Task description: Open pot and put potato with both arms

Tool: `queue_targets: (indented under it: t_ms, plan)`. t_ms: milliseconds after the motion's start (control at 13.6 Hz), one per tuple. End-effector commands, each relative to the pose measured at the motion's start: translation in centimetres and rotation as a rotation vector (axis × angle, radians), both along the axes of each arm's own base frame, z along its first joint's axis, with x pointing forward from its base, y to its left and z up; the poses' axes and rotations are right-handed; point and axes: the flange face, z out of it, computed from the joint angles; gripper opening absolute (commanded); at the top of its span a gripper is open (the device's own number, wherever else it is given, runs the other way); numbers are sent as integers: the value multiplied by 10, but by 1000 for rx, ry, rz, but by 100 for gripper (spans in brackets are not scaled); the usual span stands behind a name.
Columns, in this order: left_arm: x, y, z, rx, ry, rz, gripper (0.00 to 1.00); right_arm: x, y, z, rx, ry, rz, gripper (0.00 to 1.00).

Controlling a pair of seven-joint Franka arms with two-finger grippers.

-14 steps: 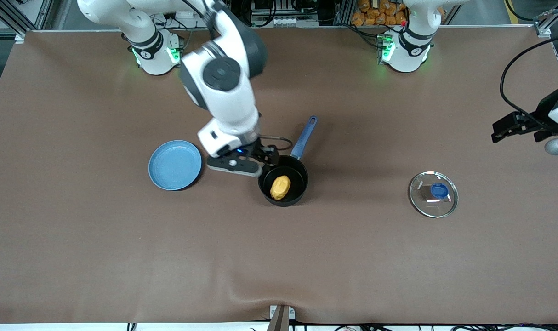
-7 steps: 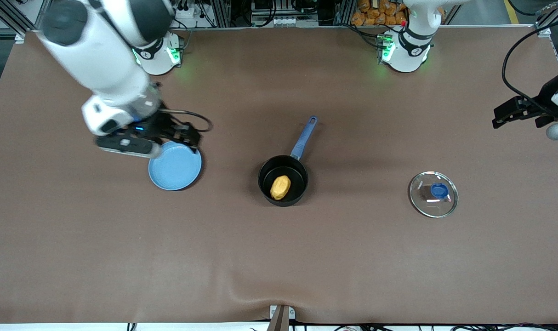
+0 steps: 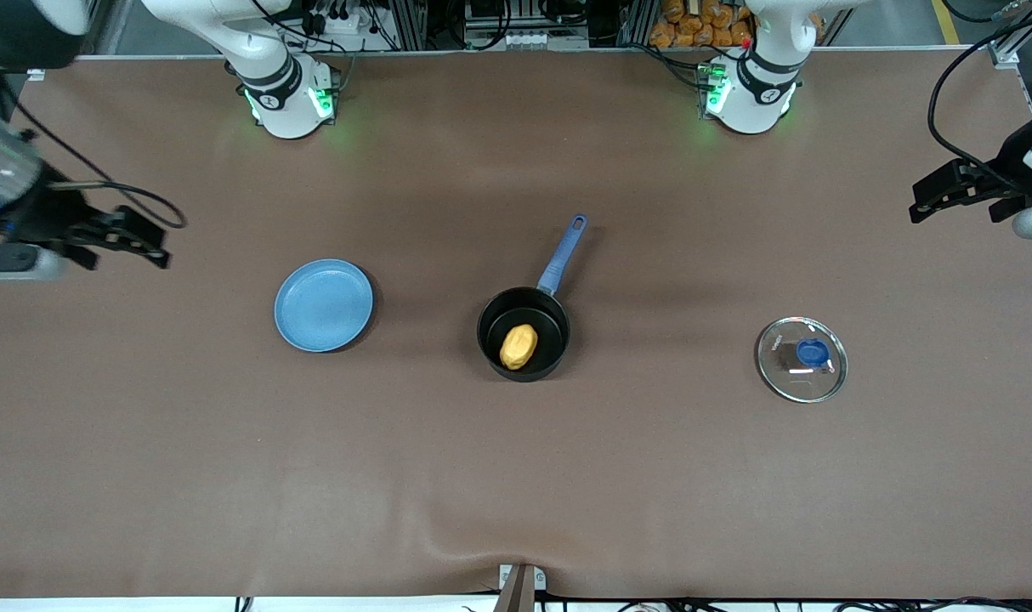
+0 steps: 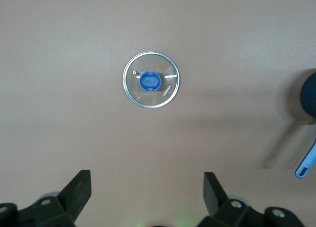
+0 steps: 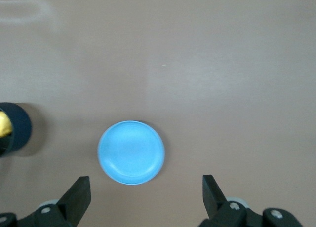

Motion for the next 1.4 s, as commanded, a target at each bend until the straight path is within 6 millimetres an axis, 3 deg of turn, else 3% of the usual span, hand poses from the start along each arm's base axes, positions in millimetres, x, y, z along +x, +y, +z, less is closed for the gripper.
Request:
queue_targets:
  t_ms: [0,147,221,368,515,1324]
  plan:
    - [-8,-5,4,-18,-5,9,100,-13,-47,6,-23,-9,52,100]
    - [-6,-7,2,-17,-6,5,100,-16,-83,4,-25,-8,67,100]
    - [-5,-10,1,-18,-4,-1,100,-17,-91,4,-27,-8,72,100]
    - [-6,-16,3,-17,-8,-12,100,-18,-92,1,-23,12,62,100]
    - [-8,-17,6,-16,-13,-14,100,-20,-93,-18,-15,48,59,100]
    - [-1,-11,3,-8,-26,-13,100,-22,-92,-14,-14,50,59,100]
